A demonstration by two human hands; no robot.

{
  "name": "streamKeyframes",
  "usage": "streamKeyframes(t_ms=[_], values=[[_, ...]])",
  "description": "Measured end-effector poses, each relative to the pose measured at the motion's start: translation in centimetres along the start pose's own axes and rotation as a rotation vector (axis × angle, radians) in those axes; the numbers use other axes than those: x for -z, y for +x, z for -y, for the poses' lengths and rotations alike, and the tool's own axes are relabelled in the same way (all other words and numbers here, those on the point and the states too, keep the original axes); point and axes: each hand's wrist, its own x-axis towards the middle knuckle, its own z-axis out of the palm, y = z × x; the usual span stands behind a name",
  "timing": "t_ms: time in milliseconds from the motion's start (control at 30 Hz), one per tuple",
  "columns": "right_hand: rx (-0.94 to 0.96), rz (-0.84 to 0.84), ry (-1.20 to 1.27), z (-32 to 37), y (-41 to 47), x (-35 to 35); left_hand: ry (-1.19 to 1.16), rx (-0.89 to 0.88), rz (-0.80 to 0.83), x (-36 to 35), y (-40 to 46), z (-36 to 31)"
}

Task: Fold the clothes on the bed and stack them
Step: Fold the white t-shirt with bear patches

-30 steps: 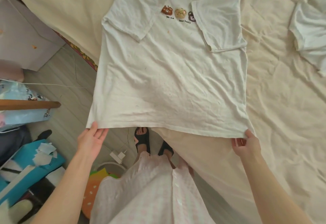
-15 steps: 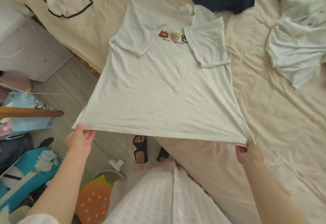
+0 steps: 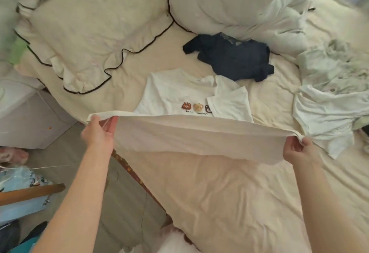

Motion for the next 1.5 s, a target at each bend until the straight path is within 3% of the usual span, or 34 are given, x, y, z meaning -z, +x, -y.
streamKeyframes(t_ms=[167, 267, 333, 467, 533, 600, 700, 833, 1033, 1333, 1500], values=[[0.107, 0.147, 0.023, -1.2, 5.0, -10.8, 0.001, 0.019, 0.176, -11.6, 5.9, -0.1], [0.099, 0.209, -0.069, -3.3, 8.4, -13.0, 0.223, 0.063, 0.314, -14.3, 9.1, 1.7], [0.084, 0.181, -0.213, -5.3, 9.8, -11.9, 0.392, 0.066, 0.319, -12.6, 10.5, 4.0], [0.039, -0.096, -0.521, -9.1, 12.0, -5.5, 0.700, -0.081, -0.013, -4.2, 11.7, 9.4], [0.003, -0.276, -0.575, -10.3, 12.8, -1.5, 0.769, 0.003, -0.160, 0.0, 11.4, 11.6], [-0.073, -0.383, -0.572, -10.8, 13.3, 1.6, 0.734, 0.219, -0.217, 2.6, 10.7, 13.1], [-0.180, -0.407, -0.493, -10.6, 14.0, 3.1, 0.561, 0.399, -0.126, 3.1, 10.3, 14.0], [-0.130, -0.307, -0.343, -9.3, 15.7, 1.1, 0.352, 0.389, -0.072, 0.7, 10.9, 13.9], [-0.037, -0.327, -0.216, -7.9, 14.2, 1.7, 0.302, 0.243, -0.101, 0.2, 8.5, 12.9], [0.032, -0.531, -0.247, -3.0, 4.3, 13.9, 0.458, 0.201, -0.224, 11.6, -1.3, 11.9], [0.058, -0.507, -0.267, -3.3, 3.5, 19.3, 0.467, 0.217, -0.202, 16.2, -3.8, 13.6]])
